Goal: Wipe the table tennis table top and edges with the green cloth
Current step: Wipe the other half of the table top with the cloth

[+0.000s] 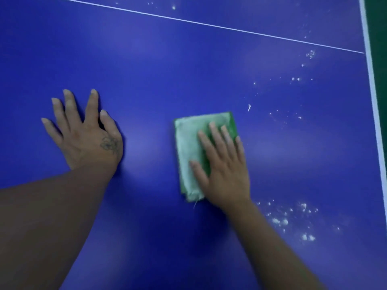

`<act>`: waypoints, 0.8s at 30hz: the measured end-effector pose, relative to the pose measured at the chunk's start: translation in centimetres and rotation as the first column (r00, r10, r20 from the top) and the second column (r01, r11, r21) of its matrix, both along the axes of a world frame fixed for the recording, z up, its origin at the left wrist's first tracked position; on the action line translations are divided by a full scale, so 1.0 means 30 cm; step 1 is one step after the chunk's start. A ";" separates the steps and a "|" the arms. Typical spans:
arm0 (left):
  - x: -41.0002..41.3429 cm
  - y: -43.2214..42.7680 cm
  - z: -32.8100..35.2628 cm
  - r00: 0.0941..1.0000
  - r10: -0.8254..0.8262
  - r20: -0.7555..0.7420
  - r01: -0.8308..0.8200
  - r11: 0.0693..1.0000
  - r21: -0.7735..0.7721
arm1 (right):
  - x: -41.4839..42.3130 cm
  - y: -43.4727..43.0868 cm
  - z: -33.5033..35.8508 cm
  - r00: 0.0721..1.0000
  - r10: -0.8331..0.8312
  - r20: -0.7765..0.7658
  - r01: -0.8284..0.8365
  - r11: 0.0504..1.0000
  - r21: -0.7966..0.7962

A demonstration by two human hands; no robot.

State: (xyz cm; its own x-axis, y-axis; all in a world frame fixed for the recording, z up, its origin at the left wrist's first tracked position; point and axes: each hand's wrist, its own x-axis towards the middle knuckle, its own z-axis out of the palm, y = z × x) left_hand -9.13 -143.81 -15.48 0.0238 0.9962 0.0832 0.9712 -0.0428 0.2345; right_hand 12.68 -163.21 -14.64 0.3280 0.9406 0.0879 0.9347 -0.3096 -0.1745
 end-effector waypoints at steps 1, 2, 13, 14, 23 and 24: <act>-0.001 -0.002 -0.001 1.000 -0.002 0.000 0.002 1.000 -0.002 | 0.059 0.022 0.002 0.999 -0.036 0.020 0.036 0.999 -0.017; -0.002 -0.002 -0.002 1.000 -0.001 -0.002 0.001 1.000 -0.007 | 0.106 0.050 0.007 0.997 -0.073 0.026 0.074 0.996 -0.040; -0.012 -0.004 -0.015 0.999 -0.038 0.003 0.038 0.998 0.045 | -0.301 -0.158 0.025 0.997 -0.073 -0.010 0.072 0.995 -0.063; -0.014 -0.004 -0.017 0.999 -0.044 0.001 0.044 0.998 0.044 | -0.323 -0.233 0.027 1.000 -0.007 -0.021 0.006 0.998 -0.069; -0.022 -0.015 0.014 0.990 -0.127 -0.068 0.123 0.990 -0.062 | -0.025 -0.223 0.042 0.995 0.052 -0.082 -0.061 0.991 -0.115; -0.030 -0.016 0.017 0.988 -0.137 -0.069 0.132 0.988 -0.075 | -0.013 -0.192 0.041 0.996 -0.001 -0.085 -0.010 0.991 -0.136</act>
